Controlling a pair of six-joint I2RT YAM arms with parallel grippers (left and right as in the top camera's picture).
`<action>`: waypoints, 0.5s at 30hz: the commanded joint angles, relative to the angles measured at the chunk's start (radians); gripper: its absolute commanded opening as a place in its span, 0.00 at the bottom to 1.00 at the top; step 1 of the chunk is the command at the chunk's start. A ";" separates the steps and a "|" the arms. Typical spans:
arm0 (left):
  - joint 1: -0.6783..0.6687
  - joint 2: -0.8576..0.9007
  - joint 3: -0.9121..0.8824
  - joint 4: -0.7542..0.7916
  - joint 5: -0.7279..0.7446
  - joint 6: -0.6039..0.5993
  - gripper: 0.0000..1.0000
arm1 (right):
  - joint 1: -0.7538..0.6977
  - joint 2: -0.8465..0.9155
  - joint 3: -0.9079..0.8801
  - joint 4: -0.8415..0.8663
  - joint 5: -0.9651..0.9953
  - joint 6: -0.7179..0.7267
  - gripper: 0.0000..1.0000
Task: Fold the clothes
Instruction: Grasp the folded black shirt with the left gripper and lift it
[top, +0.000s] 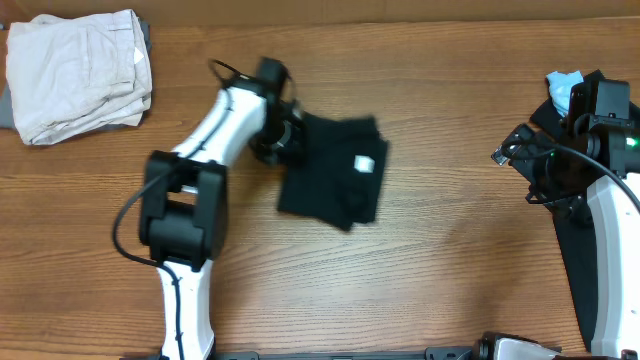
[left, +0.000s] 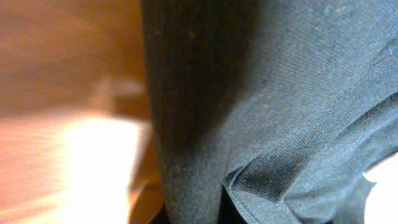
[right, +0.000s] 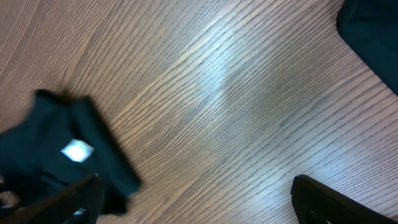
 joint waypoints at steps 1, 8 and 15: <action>0.076 -0.010 0.070 -0.002 -0.202 0.061 0.04 | -0.003 -0.007 0.022 0.006 -0.005 -0.006 1.00; 0.212 -0.010 0.187 0.008 -0.332 0.231 0.04 | -0.003 -0.007 0.022 0.006 -0.005 -0.006 1.00; 0.303 -0.010 0.372 -0.016 -0.376 0.231 0.04 | -0.003 -0.007 0.022 0.006 -0.005 -0.006 1.00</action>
